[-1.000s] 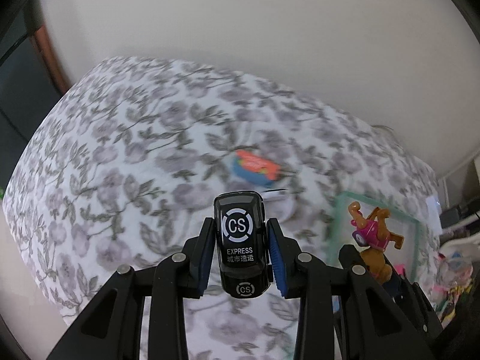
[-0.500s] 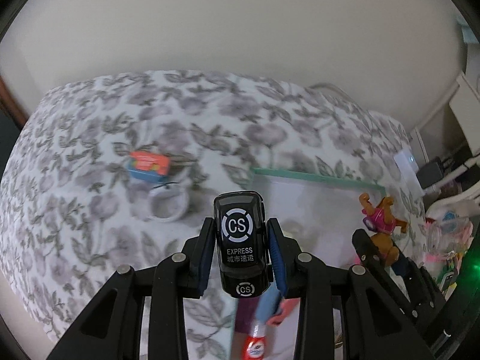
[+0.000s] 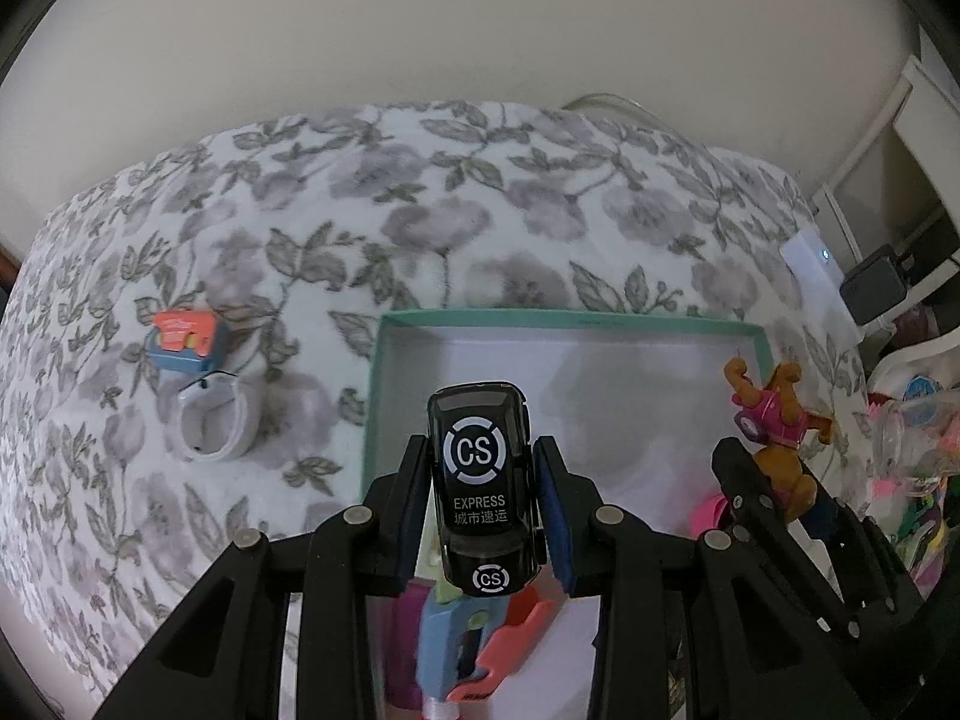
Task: Organize rigid objects
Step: 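Lift the toy car and figure and carry both over the tray, then open left tool to drop the toy car while right tool releases the figure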
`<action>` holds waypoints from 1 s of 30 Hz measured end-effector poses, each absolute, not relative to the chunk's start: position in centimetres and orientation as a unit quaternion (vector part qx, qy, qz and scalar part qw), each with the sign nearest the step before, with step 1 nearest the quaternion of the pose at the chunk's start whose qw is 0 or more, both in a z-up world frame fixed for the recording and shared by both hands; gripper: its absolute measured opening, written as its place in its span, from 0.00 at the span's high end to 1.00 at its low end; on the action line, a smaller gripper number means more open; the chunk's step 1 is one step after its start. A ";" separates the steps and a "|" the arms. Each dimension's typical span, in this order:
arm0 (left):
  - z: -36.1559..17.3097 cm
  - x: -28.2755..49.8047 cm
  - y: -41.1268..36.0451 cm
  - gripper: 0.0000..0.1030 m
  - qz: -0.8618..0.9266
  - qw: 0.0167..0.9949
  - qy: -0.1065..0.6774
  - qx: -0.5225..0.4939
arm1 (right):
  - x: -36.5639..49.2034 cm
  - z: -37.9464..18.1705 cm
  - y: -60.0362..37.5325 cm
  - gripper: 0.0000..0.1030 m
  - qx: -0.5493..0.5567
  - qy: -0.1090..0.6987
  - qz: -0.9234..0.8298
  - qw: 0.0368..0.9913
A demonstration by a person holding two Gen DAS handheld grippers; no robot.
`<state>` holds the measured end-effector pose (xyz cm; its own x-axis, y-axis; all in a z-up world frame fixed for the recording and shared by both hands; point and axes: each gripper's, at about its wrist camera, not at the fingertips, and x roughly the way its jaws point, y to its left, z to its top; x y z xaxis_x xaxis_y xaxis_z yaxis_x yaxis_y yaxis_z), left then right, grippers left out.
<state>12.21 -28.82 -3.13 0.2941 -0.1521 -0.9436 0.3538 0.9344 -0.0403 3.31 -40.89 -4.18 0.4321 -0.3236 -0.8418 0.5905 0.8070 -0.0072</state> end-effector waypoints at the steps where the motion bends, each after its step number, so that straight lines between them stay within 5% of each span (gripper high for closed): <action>1: -3.4 12.2 -28.9 0.65 -0.158 0.799 0.574 0.089 | 3.3 -4.4 -41.0 0.61 0.146 0.459 -0.274 0.832; 25: -3.8 12.3 -27.7 0.65 -0.180 0.797 0.573 0.062 | 3.5 -4.9 -41.2 0.58 0.144 0.485 -0.278 0.817; 30: -2.5 12.7 -26.6 0.58 -0.178 0.801 0.570 0.047 | 3.6 -3.4 -40.6 0.43 0.128 0.473 -0.281 0.825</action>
<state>12.65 -26.57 -2.53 0.2869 -0.2321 -0.9294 0.3382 0.9323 -0.1284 3.57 -40.60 -3.38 0.3946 -0.3414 -0.8531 0.5844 0.8097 -0.0538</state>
